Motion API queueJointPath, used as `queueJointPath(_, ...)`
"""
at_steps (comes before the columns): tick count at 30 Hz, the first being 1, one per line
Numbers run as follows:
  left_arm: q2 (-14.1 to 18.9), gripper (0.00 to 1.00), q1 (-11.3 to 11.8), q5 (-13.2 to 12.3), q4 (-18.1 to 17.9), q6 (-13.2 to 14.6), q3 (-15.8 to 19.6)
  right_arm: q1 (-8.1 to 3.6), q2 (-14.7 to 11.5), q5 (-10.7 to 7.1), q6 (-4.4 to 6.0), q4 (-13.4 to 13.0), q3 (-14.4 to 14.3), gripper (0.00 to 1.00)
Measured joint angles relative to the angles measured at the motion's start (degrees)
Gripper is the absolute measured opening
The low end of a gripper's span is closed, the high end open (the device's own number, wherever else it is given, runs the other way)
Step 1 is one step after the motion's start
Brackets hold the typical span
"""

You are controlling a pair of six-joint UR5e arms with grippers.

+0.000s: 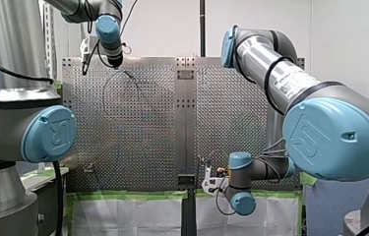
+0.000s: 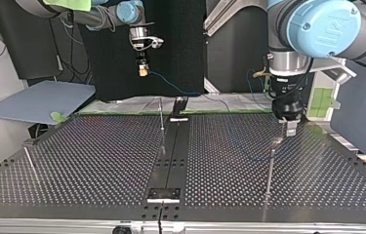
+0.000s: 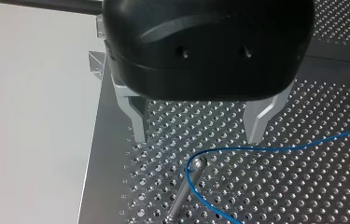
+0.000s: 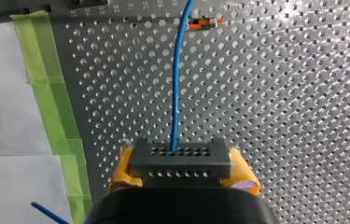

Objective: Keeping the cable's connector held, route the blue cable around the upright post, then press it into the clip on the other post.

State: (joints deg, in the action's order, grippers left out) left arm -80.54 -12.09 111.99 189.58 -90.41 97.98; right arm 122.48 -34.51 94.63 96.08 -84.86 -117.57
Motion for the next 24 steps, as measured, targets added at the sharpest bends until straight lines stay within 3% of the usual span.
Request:
queueJointPath(10,0.0,1.0,-0.1,-0.3,-0.1,0.8,0.0,0.0,0.0,-0.03,0.0,0.0,0.0,0.0)
queueJointPath(20,-0.1,1.0,-2.0,-3.5,-1.6,5.4,0.0,0.0,0.0,0.02,0.14,0.1,0.0,0.0)
queueJointPath(24,-0.4,1.0,-3.5,-3.4,-1.9,7.3,0.0,0.06,0.0,-0.01,0.09,0.2,0.0,0.0)
